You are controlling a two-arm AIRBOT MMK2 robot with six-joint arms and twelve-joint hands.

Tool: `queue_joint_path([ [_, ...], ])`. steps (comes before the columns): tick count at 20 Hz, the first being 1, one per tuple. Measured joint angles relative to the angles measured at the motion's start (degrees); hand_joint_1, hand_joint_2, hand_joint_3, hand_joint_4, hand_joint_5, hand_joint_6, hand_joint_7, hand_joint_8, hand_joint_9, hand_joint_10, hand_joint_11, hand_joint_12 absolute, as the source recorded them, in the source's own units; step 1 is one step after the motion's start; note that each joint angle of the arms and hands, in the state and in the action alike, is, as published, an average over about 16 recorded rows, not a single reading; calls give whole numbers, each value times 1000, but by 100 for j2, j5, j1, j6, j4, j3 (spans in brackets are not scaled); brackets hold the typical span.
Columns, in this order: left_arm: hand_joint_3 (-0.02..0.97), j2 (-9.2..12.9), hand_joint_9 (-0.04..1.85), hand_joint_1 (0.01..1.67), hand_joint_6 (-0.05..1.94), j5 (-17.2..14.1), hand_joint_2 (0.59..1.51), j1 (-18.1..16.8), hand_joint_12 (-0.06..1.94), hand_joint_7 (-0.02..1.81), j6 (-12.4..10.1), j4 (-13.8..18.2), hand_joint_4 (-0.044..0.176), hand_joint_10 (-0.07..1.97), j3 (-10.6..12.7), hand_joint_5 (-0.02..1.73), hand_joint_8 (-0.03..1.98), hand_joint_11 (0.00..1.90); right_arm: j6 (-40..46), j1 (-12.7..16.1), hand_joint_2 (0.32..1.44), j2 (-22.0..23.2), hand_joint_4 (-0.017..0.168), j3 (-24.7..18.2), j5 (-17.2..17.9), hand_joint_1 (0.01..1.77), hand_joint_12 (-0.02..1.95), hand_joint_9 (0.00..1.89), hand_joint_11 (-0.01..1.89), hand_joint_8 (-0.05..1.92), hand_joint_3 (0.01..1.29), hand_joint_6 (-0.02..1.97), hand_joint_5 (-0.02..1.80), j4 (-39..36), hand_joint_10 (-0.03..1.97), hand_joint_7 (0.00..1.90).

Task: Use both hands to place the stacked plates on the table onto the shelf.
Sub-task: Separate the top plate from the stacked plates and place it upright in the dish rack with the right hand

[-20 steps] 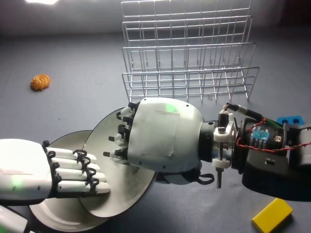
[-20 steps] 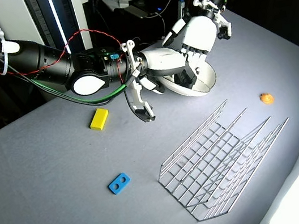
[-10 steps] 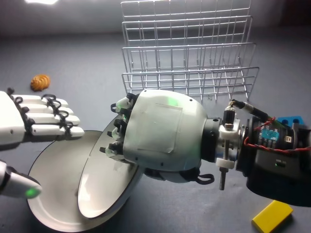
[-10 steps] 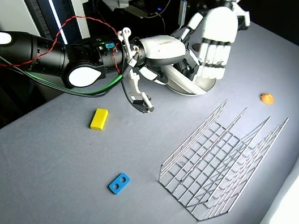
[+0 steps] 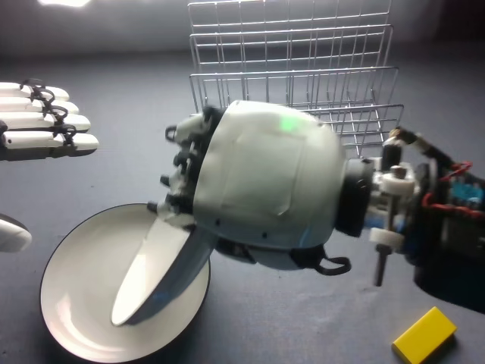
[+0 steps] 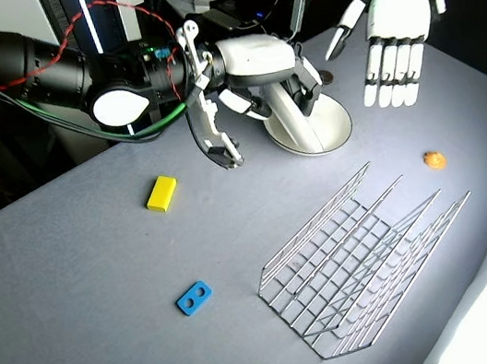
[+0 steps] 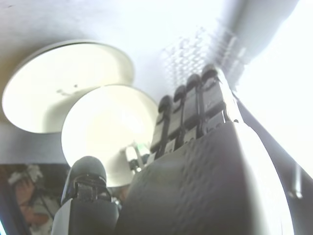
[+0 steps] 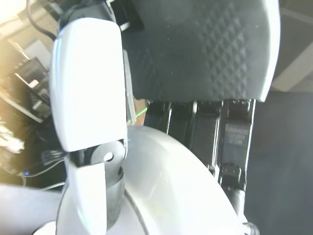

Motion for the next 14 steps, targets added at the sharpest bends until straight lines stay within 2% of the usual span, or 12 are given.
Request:
queue_joint_path([
  [7, 10, 79, 18, 15, 16, -239, 1182, -272, 8, 26, 103, 120, 2, 6, 129, 48, -2, 15, 514, 521, 975, 575, 22, -371, -11, 1187, 1056, 1247, 794, 799, 10, 894, 1010, 18, 23, 1108],
  [14, 10, 88, 18, 14, 17, -400, 1181, -444, 8, 25, 141, 293, 2, 6, 124, 44, -3, 15, 1547, 1142, 975, 955, 12, -239, -446, 1187, 1062, 1264, 808, 828, 11, 934, 985, 76, 23, 1109],
])
